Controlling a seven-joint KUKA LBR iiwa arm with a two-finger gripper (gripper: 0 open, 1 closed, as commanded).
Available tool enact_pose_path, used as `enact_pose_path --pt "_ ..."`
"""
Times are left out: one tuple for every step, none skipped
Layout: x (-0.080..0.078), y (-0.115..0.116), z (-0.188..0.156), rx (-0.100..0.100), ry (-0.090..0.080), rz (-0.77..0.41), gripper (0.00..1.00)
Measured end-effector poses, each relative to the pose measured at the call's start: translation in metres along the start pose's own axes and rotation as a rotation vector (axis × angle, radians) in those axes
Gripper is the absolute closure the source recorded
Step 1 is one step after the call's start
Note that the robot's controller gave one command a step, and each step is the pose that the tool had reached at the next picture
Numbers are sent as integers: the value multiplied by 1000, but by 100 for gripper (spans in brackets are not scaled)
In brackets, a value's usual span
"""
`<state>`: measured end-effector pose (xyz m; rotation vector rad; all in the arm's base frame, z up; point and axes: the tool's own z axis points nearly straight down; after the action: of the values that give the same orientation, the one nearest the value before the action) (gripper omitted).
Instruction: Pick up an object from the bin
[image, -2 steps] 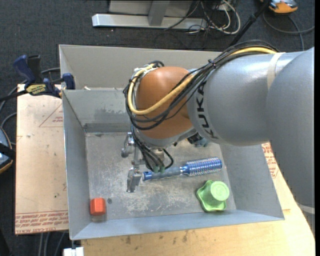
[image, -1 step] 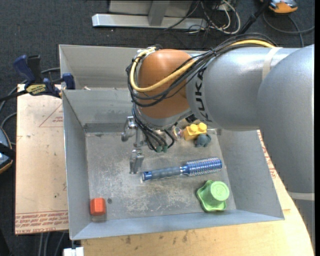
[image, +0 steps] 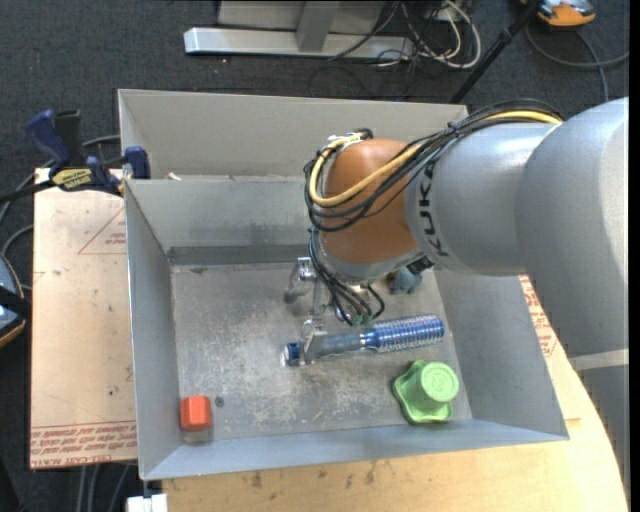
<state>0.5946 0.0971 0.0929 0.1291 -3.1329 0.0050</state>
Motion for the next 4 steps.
enact_pose_path --pt "-2 5 -4 -4 -6 -7 100" --pt "-7 -34 -134 -1 -18 -189 100" --pt "-6 -33 -130 -4 -10 -190 0" --pt "-27 -42 3 -5 -1 -215 0"
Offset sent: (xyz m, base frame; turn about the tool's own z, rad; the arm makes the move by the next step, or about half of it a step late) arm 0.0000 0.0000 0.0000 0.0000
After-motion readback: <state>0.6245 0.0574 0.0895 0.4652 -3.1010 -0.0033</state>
